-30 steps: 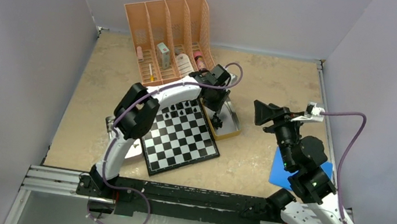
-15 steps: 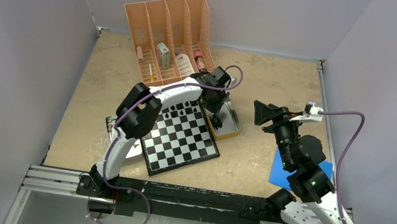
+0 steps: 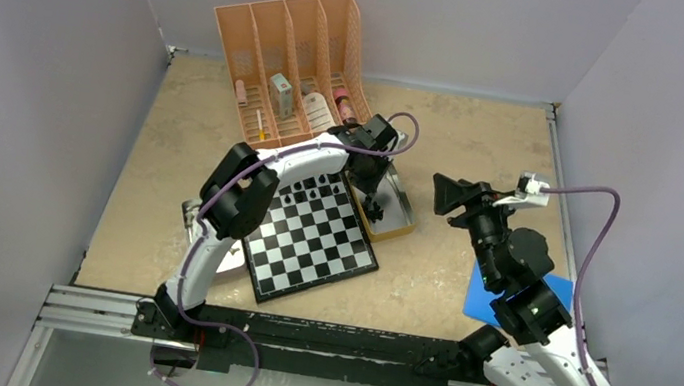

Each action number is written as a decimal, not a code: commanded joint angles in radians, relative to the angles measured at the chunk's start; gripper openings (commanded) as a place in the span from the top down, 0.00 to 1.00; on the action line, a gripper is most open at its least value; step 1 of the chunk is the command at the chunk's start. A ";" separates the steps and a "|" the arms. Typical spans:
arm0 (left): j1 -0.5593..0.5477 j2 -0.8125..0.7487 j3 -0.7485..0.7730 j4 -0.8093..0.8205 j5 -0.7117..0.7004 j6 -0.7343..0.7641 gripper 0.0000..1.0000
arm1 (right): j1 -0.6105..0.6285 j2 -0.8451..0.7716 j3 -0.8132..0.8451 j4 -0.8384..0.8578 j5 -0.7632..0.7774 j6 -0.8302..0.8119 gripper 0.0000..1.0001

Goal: Set up the chess pieces on the board
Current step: Pick up the chess piece from the storage box, then place the chess piece on the chessboard.

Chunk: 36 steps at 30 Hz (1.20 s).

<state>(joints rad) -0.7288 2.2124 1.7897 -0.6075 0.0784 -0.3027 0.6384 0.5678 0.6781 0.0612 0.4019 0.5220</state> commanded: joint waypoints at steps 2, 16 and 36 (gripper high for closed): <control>-0.004 -0.094 0.016 0.039 0.011 -0.005 0.95 | -0.003 0.025 -0.009 0.063 -0.014 -0.009 0.37; 0.000 -0.362 -0.095 -0.033 -0.098 -0.080 0.97 | -0.003 0.085 -0.062 0.135 -0.078 0.012 0.32; 0.399 -0.831 -0.580 -0.133 -0.145 -0.195 0.95 | -0.003 0.183 -0.056 0.188 -0.204 0.026 0.01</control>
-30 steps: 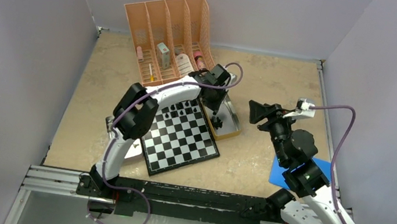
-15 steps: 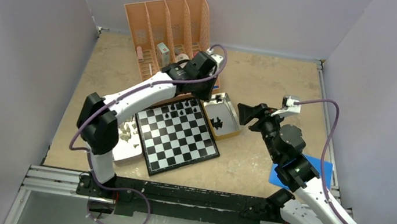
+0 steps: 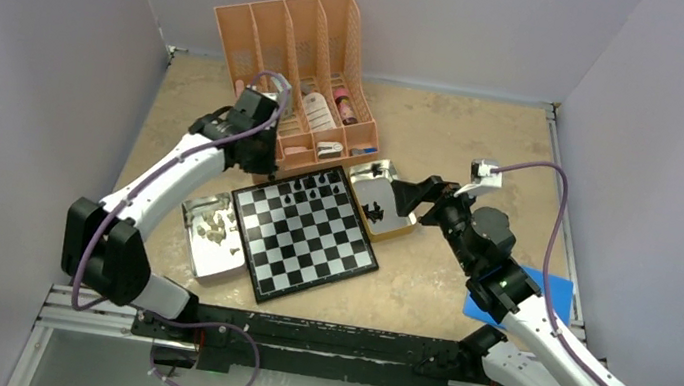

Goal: Set up the chess pieces on the board
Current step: Place the chess piece on the chessboard.

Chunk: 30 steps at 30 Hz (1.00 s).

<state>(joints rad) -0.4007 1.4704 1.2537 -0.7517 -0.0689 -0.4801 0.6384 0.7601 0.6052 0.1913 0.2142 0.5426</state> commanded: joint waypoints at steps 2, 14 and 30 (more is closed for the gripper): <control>0.116 -0.104 -0.074 0.025 0.017 -0.006 0.95 | -0.003 -0.010 0.015 0.069 -0.029 0.000 0.01; 0.158 -0.012 -0.133 0.073 -0.017 -0.002 0.96 | -0.003 -0.028 0.023 0.056 -0.042 -0.001 0.01; 0.186 0.060 -0.174 0.097 -0.047 -0.025 0.96 | -0.003 -0.031 0.035 0.025 -0.046 0.001 0.01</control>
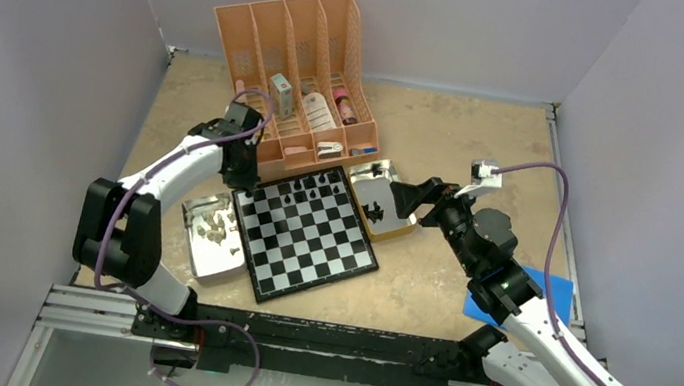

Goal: Set up the chess pieces on the board
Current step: Place the chess piece on the chessboard.

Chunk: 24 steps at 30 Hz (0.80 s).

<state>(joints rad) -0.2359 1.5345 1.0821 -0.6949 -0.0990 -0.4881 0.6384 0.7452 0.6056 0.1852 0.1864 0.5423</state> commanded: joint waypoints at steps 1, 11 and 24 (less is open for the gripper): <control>0.026 -0.002 -0.005 0.044 -0.011 -0.020 0.96 | -0.003 -0.017 0.034 0.030 -0.018 0.001 0.01; 0.044 0.019 -0.030 0.068 -0.007 -0.035 0.96 | -0.003 -0.025 0.031 0.028 -0.027 -0.001 0.01; 0.046 0.048 -0.043 0.093 -0.009 -0.039 0.93 | -0.003 -0.050 0.018 0.019 -0.048 -0.004 0.01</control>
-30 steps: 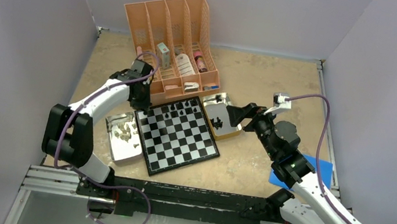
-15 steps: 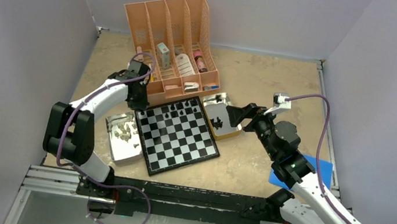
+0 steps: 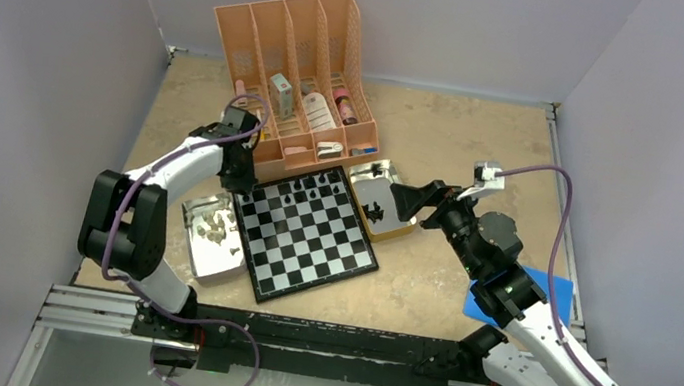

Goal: Set up the chess pieces on the board
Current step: Place the chess piece on the chessboard, then pick up the chess piece from the storage box.

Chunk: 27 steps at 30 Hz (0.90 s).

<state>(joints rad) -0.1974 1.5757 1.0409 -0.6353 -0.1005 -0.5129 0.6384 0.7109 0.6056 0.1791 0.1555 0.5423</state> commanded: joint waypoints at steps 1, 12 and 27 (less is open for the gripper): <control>0.007 0.009 -0.003 0.035 -0.006 -0.015 0.92 | -0.003 -0.017 0.016 0.025 -0.017 -0.005 0.01; 0.007 0.018 0.003 0.017 -0.006 -0.017 0.81 | -0.004 -0.017 0.012 0.030 -0.022 -0.008 0.01; 0.007 -0.129 0.117 -0.071 0.091 0.017 0.57 | -0.003 0.074 0.004 0.072 -0.002 -0.018 0.01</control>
<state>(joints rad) -0.1974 1.5593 1.1027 -0.7055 -0.0826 -0.5117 0.6384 0.7456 0.6041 0.2012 0.1394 0.5316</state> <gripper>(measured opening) 0.397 0.987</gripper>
